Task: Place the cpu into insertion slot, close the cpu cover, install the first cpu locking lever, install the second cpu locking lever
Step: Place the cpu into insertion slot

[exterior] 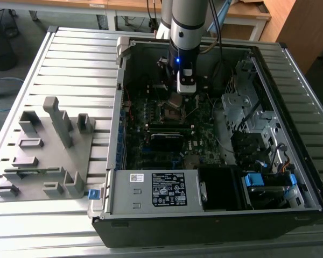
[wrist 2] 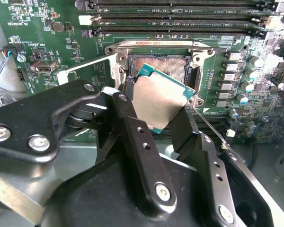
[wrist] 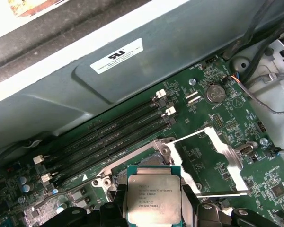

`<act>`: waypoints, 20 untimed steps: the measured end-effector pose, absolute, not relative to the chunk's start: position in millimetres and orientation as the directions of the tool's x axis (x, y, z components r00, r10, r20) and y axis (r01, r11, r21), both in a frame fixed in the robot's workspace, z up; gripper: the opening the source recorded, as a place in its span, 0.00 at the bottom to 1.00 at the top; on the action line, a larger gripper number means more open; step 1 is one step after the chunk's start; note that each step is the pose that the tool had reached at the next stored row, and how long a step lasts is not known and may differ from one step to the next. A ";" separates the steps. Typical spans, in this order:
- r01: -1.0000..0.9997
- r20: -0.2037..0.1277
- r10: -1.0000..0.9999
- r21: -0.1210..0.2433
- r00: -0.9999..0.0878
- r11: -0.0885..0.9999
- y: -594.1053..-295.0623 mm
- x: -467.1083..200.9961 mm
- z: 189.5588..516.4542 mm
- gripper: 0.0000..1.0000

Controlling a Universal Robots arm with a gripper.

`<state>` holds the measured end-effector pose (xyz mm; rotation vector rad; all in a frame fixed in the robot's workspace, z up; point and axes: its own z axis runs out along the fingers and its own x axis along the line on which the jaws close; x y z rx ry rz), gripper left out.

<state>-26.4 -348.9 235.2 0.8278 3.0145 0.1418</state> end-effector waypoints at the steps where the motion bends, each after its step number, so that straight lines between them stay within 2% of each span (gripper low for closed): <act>1: 0.517 0.012 0.518 0.091 -0.855 0.851 -349.0 -26.4 235.2 0.54; 20: 0.525 0.012 0.526 0.091 -0.851 0.847 -349.0 -26.4 233.9 0.54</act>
